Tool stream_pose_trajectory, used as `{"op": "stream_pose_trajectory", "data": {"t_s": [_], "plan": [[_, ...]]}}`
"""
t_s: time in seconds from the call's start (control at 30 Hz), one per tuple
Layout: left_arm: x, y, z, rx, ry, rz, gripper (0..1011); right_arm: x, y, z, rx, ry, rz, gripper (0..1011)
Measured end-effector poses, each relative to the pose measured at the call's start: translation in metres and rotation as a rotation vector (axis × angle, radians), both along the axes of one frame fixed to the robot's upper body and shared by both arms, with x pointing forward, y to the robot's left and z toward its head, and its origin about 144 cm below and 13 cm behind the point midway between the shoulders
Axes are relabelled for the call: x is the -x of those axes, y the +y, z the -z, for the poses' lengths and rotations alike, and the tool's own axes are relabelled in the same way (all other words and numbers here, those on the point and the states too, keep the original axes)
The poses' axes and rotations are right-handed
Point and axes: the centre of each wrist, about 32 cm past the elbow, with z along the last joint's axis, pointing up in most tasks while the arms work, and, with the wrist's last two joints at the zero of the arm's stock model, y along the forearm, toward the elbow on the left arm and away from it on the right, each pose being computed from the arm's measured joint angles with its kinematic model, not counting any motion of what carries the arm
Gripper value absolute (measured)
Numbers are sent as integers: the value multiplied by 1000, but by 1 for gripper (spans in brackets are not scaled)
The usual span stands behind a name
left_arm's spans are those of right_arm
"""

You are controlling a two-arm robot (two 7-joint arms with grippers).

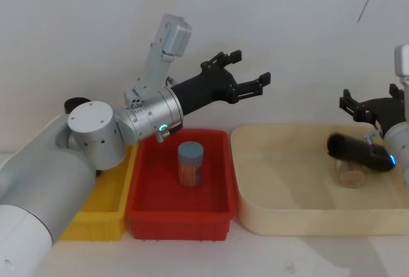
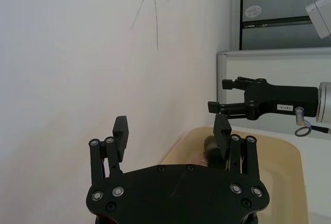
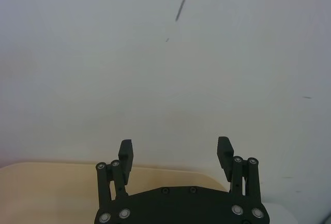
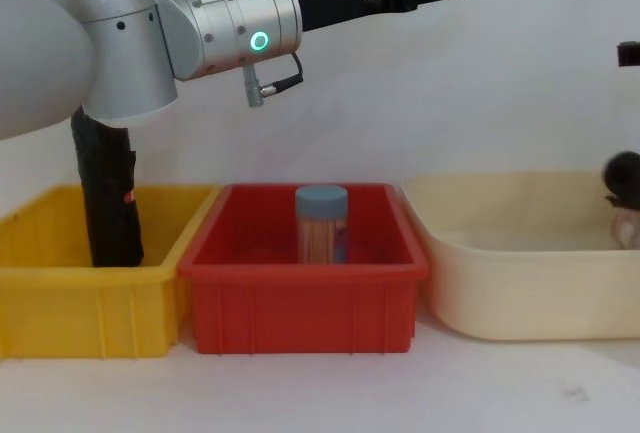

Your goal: Pick up the garbage bag with the one hand and transfer it to the other hand.

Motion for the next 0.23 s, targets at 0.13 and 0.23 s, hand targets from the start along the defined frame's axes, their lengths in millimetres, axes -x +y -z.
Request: {"op": "stream_pose_trajectory", "data": {"t_s": [0.13, 0.23], "plan": [[0, 0, 0, 0, 0, 0, 1001, 0, -3, 0, -2, -2, 12, 1001], [0, 0, 0, 0, 0, 0, 1001, 1, -4, -1, -2, -3, 17, 1001]]}}
